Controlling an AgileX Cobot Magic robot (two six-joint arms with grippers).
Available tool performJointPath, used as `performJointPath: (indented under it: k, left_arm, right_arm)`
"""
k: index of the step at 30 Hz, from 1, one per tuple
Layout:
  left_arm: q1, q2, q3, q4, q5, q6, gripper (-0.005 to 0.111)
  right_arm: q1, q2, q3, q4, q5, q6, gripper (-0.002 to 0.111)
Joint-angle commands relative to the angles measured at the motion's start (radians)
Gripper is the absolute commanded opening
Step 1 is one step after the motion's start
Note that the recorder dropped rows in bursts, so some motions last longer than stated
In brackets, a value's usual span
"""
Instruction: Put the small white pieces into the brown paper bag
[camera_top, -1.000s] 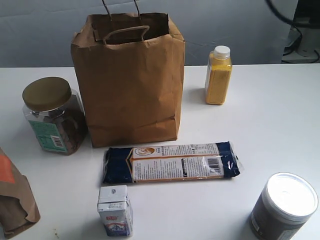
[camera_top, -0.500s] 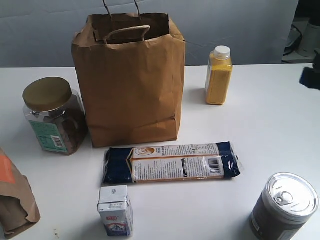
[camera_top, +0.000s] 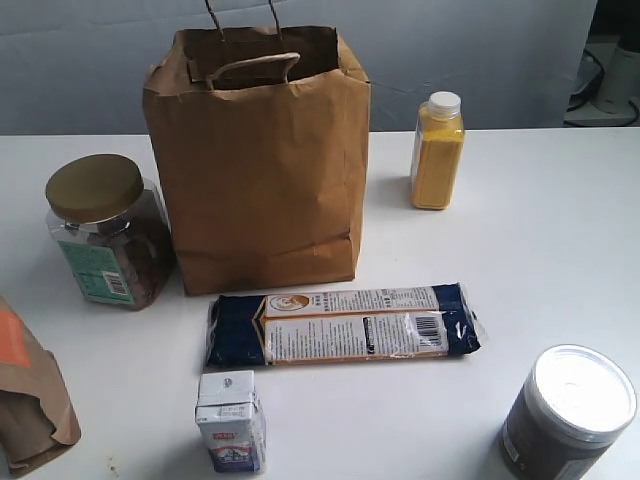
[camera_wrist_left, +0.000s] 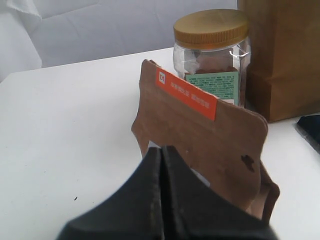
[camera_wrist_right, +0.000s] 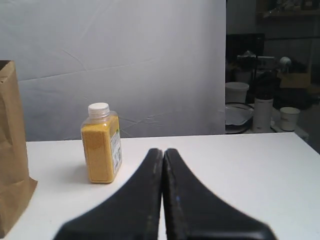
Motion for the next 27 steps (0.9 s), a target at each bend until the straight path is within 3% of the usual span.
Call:
performJointPath:
  k: [1, 7, 21, 27]
  left_arm:
    - [-0.008, -0.003, 0.003, -0.009, -0.006, -0.002, 0.0]
    - [-0.008, -0.003, 0.003, -0.009, -0.006, -0.002, 0.0]
    - [-0.008, -0.003, 0.003, -0.009, -0.002, -0.002, 0.0]
    - [-0.008, -0.003, 0.003, -0.009, -0.002, -0.002, 0.0]
  right_arm:
    - [-0.009, -0.155, 0.039, 0.03, 0.077, -0.073, 0.0]
    - [-0.009, -0.331, 0.039, -0.056, 0.175, -0.013, 0.0]
    - [-0.019, -0.331, 0.039, -0.134, 0.265, 0.047, 0.0]
    - [-0.019, -0.331, 0.039, -0.028, 0.265, 0.076, 0.0]
